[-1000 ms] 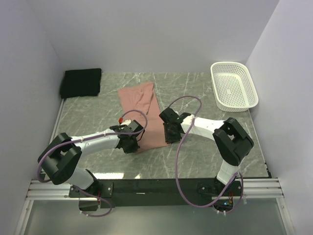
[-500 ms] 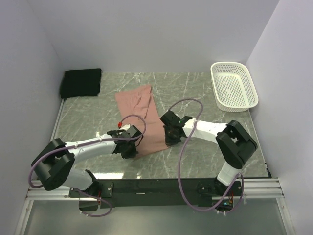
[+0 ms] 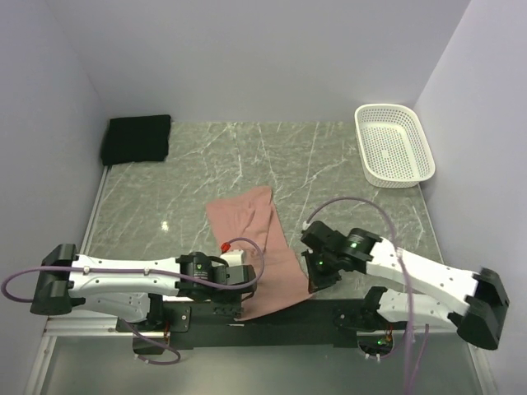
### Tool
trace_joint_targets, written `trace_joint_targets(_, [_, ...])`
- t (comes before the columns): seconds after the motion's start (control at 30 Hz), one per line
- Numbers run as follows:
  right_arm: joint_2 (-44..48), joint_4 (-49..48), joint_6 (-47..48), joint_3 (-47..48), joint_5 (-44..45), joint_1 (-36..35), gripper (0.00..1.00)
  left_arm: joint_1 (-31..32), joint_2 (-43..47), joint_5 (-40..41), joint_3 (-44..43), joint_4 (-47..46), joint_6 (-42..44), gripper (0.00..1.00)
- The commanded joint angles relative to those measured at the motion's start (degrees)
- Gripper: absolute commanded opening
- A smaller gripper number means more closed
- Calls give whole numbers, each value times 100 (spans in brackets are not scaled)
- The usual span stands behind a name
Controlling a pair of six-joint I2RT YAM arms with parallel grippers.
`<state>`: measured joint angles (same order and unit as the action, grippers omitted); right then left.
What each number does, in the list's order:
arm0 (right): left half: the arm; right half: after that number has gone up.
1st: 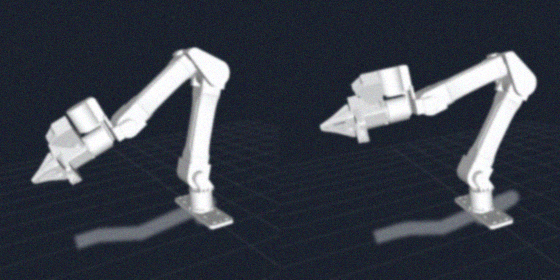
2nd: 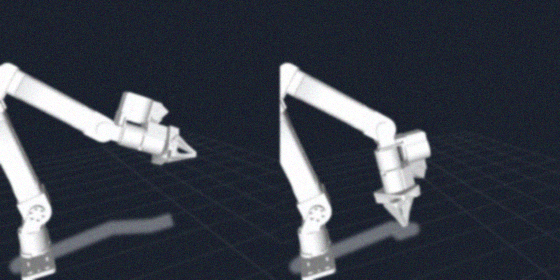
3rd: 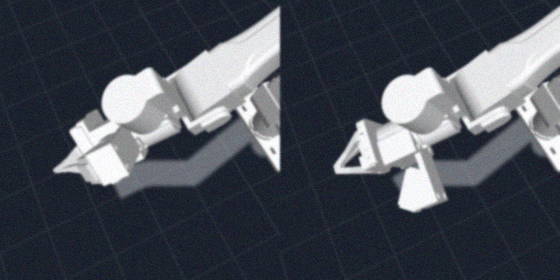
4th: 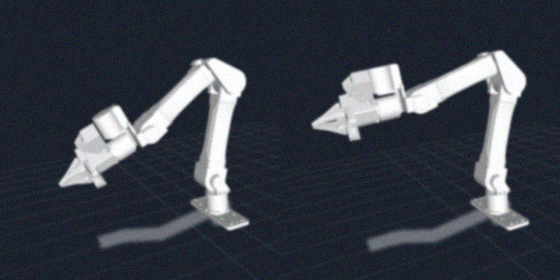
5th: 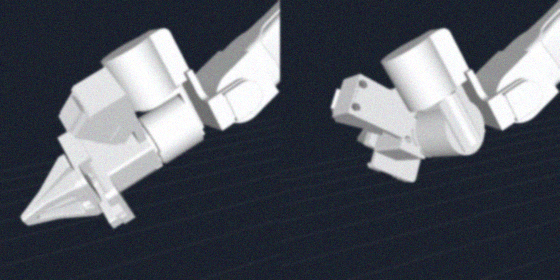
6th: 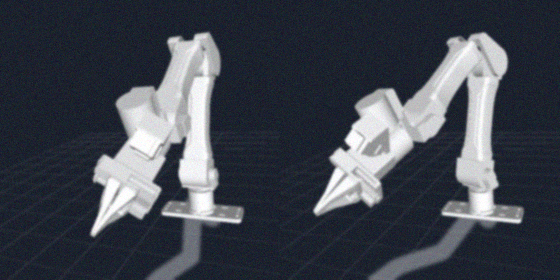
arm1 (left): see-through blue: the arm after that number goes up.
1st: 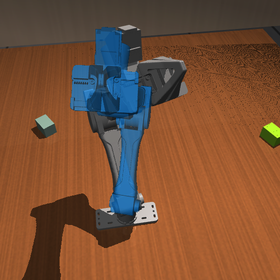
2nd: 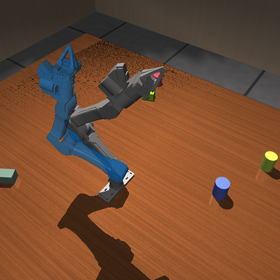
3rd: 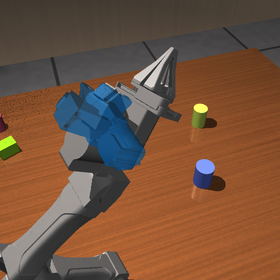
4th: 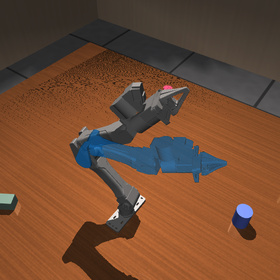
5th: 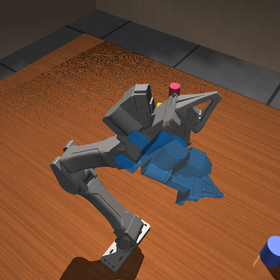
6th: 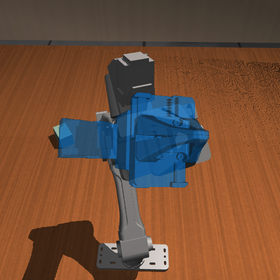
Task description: Fold and stack the t-shirts
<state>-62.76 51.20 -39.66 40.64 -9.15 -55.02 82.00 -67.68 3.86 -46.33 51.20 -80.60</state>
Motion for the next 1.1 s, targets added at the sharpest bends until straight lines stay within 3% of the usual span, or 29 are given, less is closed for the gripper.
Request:
trace_joint_targets(0.0, [580,1409,-121,643,307,44,0,281,54,-114,-577,1023,-484,1])
trace_joint_targets(0.07, [467,1681,-7,988,527,132,0,264,27,18,-781,1146,-405,1])
trace_joint_targets(0.23, [-183,1806,476,2244,906,448,0,-525,544,230,-1080,1139,61,1])
trace_joint_targets(0.47, [-1342,1858,1197,3939,897,941,0,-2440,1354,-157,-948,690,1246,1])
trace_joint_targets(0.63, [-2002,1841,1671,4838,810,1388,0,-3276,1187,-289,-1089,593,1898,1])
trace_joint_targets(0.83, [-3020,1640,2041,5822,626,1687,0,-4751,845,-877,-958,-83,2846,1])
trace_joint_targets(1.07, [-4146,1332,2348,6736,616,1916,0,-5799,160,-1247,-869,-821,3392,1])
